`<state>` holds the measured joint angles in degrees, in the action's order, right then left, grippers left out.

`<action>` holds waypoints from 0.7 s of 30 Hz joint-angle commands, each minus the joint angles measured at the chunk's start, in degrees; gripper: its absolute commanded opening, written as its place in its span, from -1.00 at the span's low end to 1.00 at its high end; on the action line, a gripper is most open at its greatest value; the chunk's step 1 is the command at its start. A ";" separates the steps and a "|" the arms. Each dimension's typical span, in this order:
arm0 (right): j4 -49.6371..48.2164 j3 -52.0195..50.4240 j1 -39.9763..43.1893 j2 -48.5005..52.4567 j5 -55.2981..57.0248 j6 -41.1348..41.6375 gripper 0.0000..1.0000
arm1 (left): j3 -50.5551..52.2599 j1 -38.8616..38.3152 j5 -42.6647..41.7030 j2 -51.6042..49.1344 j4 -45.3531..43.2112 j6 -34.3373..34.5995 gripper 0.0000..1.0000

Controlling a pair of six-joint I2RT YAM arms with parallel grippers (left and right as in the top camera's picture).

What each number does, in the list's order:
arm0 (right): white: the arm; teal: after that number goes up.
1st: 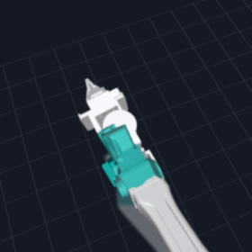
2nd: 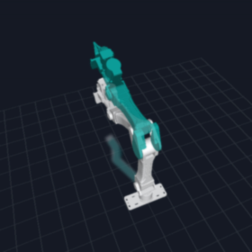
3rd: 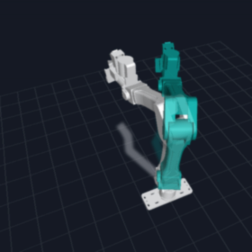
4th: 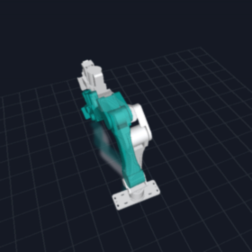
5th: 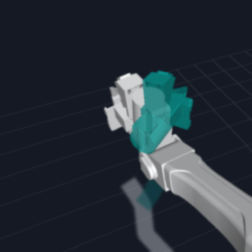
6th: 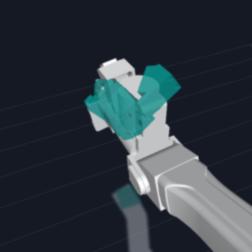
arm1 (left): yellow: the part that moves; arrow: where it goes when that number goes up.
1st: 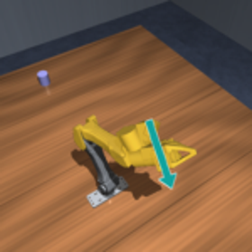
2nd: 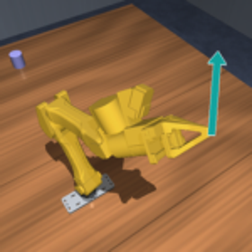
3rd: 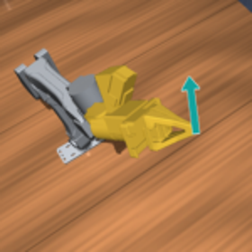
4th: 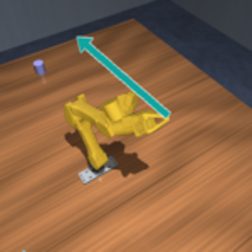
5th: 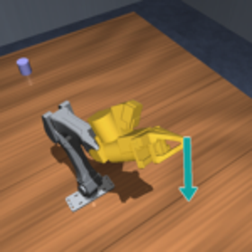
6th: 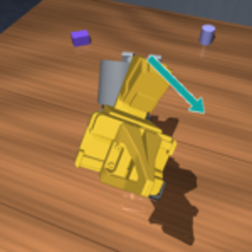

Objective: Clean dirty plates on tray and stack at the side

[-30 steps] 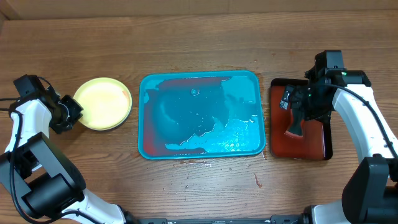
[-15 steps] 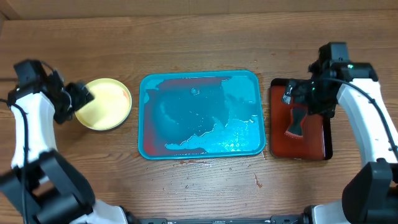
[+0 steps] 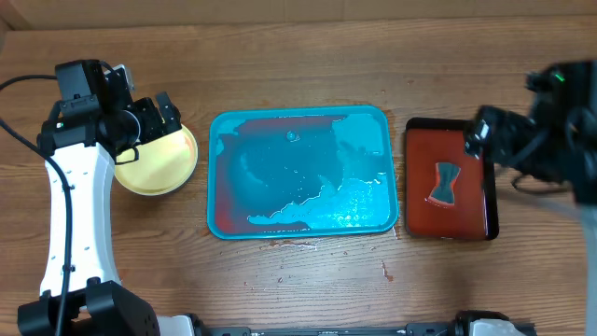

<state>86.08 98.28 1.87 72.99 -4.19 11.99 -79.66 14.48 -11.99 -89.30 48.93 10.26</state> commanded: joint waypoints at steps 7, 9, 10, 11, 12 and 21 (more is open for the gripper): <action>0.02 1.07 0.13 -7.32 0.68 -0.07 1.00 | -0.39 -0.22 -0.26 -0.44 0.13 -1.07 0.99; 0.00 1.07 0.13 -7.30 0.68 -0.09 1.00 | -0.39 -0.24 -0.26 -0.44 0.13 -1.07 0.99; 0.00 1.07 0.13 -7.21 0.68 -0.07 1.00 | -0.39 -0.24 -0.26 -0.44 0.13 -1.07 1.00; -0.02 1.07 0.13 -7.10 0.68 -0.07 1.00 | -0.39 -0.24 -0.26 -0.44 0.13 -1.07 1.00; -0.02 1.05 -0.28 -7.04 0.70 -0.09 1.00 | -0.39 -0.24 -0.26 -0.44 0.13 -1.07 0.99; -17.33 0.17 -0.96 -10.03 2.01 -0.09 1.00 | -0.39 -0.24 -0.26 -0.44 0.13 -1.07 0.99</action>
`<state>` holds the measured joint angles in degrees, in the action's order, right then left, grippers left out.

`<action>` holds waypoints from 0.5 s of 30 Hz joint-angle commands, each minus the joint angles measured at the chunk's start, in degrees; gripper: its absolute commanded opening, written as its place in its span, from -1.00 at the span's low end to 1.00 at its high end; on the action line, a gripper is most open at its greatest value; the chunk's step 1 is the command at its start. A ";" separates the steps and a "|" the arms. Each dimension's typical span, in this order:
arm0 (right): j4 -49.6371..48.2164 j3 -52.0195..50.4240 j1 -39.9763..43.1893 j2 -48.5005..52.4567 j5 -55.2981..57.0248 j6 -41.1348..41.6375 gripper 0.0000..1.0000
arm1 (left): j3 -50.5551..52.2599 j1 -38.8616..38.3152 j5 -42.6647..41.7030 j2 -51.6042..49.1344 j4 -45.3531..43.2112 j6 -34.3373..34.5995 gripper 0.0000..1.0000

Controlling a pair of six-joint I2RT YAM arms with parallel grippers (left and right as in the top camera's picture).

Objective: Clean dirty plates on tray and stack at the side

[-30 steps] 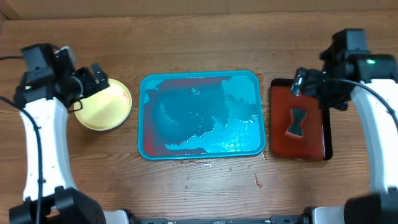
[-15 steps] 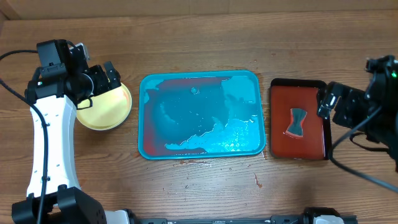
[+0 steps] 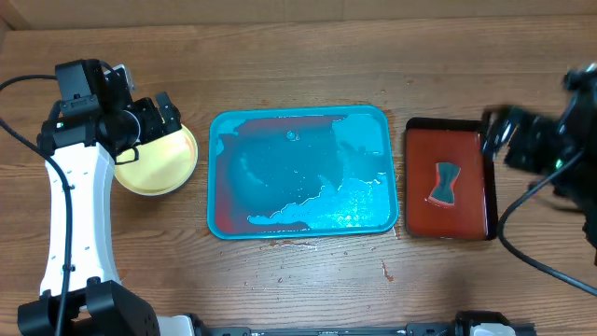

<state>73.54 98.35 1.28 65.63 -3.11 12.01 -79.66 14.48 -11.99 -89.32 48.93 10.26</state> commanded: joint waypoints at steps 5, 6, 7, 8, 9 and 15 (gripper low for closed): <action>-33.16 -7.37 -2.91 -8.59 0.90 -0.09 1.00 | -0.39 -0.24 -0.26 -0.42 0.13 -1.07 1.00; -37.42 -9.25 -3.34 -9.62 0.90 -0.09 1.00 | -0.39 -0.24 -0.26 -0.42 0.13 -1.09 0.99; -42.29 -11.89 -3.69 -10.91 0.87 -0.09 1.00 | -0.39 -0.24 -0.26 -0.42 0.13 -1.09 0.99; -45.75 -14.10 -3.87 -11.93 0.90 -0.09 1.00 | -0.39 -0.24 -0.26 -0.42 0.13 -1.07 0.99; -49.33 -16.85 -3.85 -13.07 0.90 -0.09 1.00 | -0.39 -0.24 -0.26 -0.42 0.13 -1.07 1.00; -65.22 -33.70 -3.85 -20.09 0.74 0.00 1.00 | -0.39 -0.24 -0.26 -0.42 0.13 -1.07 1.00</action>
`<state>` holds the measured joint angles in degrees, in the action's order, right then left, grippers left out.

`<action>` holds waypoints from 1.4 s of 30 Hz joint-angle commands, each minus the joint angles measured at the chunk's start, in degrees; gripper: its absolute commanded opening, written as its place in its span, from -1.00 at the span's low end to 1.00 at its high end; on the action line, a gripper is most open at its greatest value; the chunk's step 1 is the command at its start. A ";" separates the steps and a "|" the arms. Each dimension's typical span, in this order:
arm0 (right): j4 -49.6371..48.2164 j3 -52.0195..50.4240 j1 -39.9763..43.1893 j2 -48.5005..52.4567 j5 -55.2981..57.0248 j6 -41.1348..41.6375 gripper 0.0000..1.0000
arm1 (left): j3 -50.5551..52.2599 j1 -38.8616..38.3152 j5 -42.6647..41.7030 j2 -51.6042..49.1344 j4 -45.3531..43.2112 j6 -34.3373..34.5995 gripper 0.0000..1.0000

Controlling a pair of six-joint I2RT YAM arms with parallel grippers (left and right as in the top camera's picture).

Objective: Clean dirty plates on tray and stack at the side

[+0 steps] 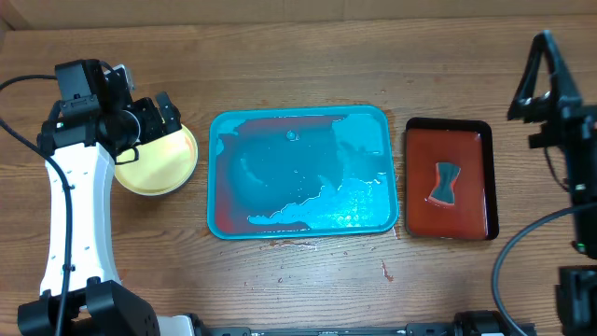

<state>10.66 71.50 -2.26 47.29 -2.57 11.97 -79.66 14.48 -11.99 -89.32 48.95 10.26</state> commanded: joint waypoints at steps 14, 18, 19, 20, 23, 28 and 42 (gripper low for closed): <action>-20.65 -48.28 -2.89 -24.41 0.07 -0.07 1.00 | -0.39 -0.22 -0.24 -0.42 0.11 -1.07 1.00; -22.99 -55.84 -4.87 -30.62 2.82 -0.04 1.00 | -0.39 -0.26 -0.26 -0.42 0.11 -1.07 0.99; -23.39 -57.48 -5.27 -32.04 3.39 -0.04 1.00 | -0.39 -0.26 -0.24 -0.42 0.11 -1.07 1.00; -23.71 -58.64 -5.53 -33.00 3.74 -0.07 1.00 | -0.39 -0.26 -0.24 -0.42 0.11 -1.07 0.99; -24.17 -62.53 -6.16 -36.83 4.31 -0.04 1.00 | -0.39 -0.26 -0.24 -0.42 0.11 -1.07 0.99; -24.28 -67.71 -6.16 -42.93 4.26 -0.04 1.00 | -0.39 -0.26 -0.26 -0.42 0.11 -1.09 0.99; -15.34 -71.06 -6.36 -47.17 6.34 -0.07 1.00 | -0.39 -0.26 -0.24 -0.42 0.11 -1.07 1.00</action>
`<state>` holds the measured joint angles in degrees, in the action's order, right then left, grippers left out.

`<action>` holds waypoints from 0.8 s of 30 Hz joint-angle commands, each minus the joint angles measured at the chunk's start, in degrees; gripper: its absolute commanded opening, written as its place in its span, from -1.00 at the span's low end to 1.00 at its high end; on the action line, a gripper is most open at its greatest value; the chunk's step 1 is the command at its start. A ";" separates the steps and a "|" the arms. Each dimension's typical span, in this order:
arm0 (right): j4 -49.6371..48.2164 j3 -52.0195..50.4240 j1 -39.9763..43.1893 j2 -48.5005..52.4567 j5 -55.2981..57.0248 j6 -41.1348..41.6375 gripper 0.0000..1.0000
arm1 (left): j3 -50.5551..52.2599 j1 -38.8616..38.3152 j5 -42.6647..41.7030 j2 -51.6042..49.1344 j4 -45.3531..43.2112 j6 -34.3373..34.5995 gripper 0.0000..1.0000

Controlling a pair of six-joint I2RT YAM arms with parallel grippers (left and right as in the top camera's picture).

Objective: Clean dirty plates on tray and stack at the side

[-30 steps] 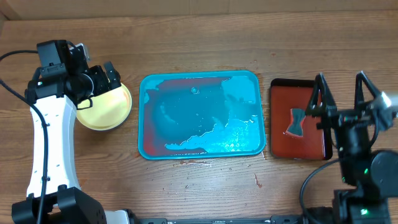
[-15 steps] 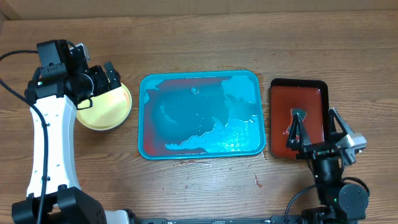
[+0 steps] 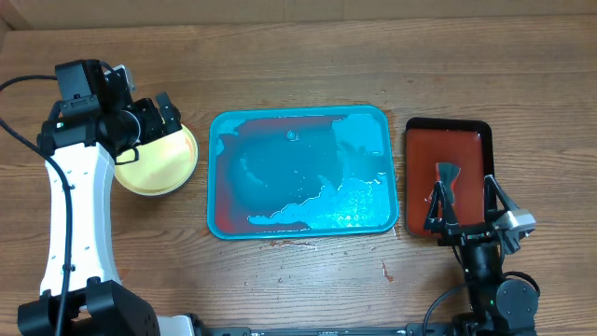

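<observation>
A yellow plate (image 3: pixel 157 161), or a stack of them, lies at the left of the table. My left gripper (image 3: pixel 165 112) hovers at its far rim with its fingers spread, holding nothing. The blue tray (image 3: pixel 300 222) in the middle holds no plates, only wet smears and reddish stains. A small dark bow-shaped wiper (image 3: pixel 446 180) lies on the red tray (image 3: pixel 466 140) at the right. My right gripper (image 3: pixel 464 201) stands open over that tray's near end, just in front of the wiper, with nothing in it.
The right arm's base (image 3: pixel 499 294) is folded at the table's front edge. The left arm's white link (image 3: pixel 79 224) runs along the left side. A cardboard wall borders the far edge.
The right arm was raised at the table's right edge, clear of the red tray. Now it is folded low at the front, its open gripper over the tray's near end. The left arm is unchanged.
The right gripper was first at the red tray's far right corner, then farther right off the tray, then raised at the table's edge. Now it is at the front by the wiper. The left gripper stayed at the yellow plate throughout, and the wiper never moved.
</observation>
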<state>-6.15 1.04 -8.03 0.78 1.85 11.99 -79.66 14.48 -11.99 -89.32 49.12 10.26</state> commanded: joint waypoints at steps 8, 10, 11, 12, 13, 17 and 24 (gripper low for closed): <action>10.60 -0.59 -0.59 -0.61 2.60 -0.52 1.00 | -0.39 -0.26 -0.24 -0.42 -0.07 -1.07 1.00; 10.58 -0.59 -0.59 -0.61 2.58 -0.50 1.00 | -0.39 -0.26 -0.24 -0.42 -0.07 -1.07 1.00; 10.58 -0.59 -0.59 -0.61 2.58 -0.48 1.00 | -0.39 -0.26 -0.24 -0.42 -0.07 -1.09 0.99; 10.58 -0.59 -0.59 -0.61 2.58 -0.48 1.00 | -0.39 -0.26 -0.24 -0.42 -0.07 -1.07 1.00; 10.58 -0.59 -0.59 -0.61 2.58 -0.48 1.00 | -0.39 -0.26 -0.24 -0.42 -0.07 -1.09 1.00; 10.58 -0.59 -0.59 -0.61 2.58 -0.48 1.00 | -0.39 -0.26 -0.24 -0.42 -0.07 -1.07 0.99; 10.56 -0.59 -0.59 -0.61 2.58 -0.50 1.00 | -0.39 -0.26 -0.24 -0.42 -0.07 -1.07 0.99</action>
<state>4.71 1.04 -8.03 0.73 3.46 11.92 -79.66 14.48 -11.99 -89.32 49.12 10.26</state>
